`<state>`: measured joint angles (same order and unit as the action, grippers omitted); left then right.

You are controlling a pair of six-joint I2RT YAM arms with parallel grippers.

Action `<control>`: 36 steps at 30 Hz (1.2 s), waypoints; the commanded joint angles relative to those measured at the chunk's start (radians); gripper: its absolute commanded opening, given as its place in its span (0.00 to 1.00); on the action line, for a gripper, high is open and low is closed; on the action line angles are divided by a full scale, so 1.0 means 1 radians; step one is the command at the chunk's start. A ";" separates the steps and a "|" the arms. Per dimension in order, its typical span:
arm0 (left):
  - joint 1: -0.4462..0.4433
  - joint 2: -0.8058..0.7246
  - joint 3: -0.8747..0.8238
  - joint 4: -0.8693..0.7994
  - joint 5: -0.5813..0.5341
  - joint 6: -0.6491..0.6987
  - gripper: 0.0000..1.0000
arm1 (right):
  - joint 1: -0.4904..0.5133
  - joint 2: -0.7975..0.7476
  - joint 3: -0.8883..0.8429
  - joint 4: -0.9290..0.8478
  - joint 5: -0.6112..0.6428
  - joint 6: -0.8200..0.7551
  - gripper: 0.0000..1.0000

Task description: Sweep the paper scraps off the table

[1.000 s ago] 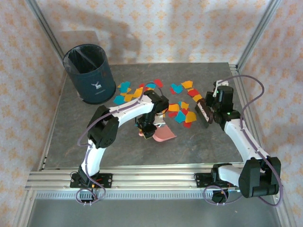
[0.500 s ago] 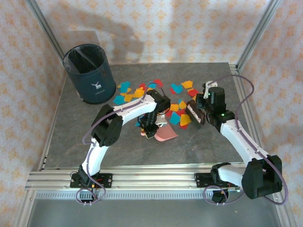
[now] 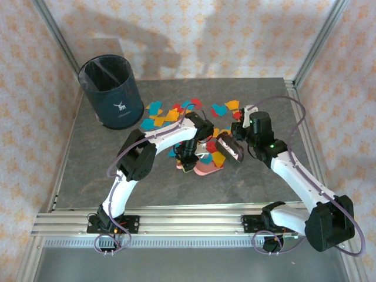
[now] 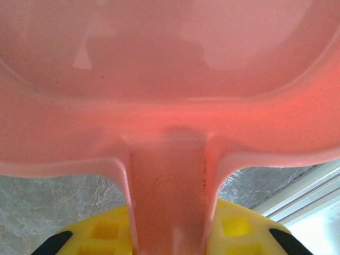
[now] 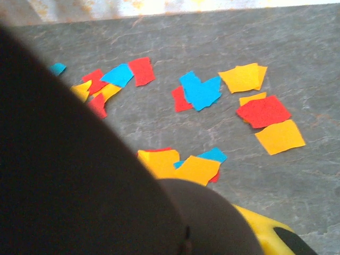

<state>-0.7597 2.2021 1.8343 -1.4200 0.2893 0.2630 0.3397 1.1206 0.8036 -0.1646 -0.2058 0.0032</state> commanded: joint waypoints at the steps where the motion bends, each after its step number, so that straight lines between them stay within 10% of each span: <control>1: -0.008 0.030 0.024 -0.005 0.011 0.005 0.00 | 0.009 -0.033 -0.005 -0.071 -0.057 0.028 0.00; 8: -0.009 0.013 0.020 0.016 0.019 0.005 0.00 | 0.009 -0.103 0.003 -0.075 -0.113 0.046 0.00; 25: -0.011 -0.046 -0.066 0.051 0.021 0.007 0.00 | 0.009 -0.214 -0.064 -0.023 0.257 0.054 0.00; 36: -0.010 -0.041 -0.070 0.060 0.025 0.000 0.00 | 0.009 -0.124 -0.069 -0.068 0.076 0.067 0.00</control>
<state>-0.7593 2.1921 1.7817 -1.3445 0.3073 0.2630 0.3443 0.9916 0.7422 -0.2352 -0.0639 0.0536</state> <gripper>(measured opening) 0.248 0.253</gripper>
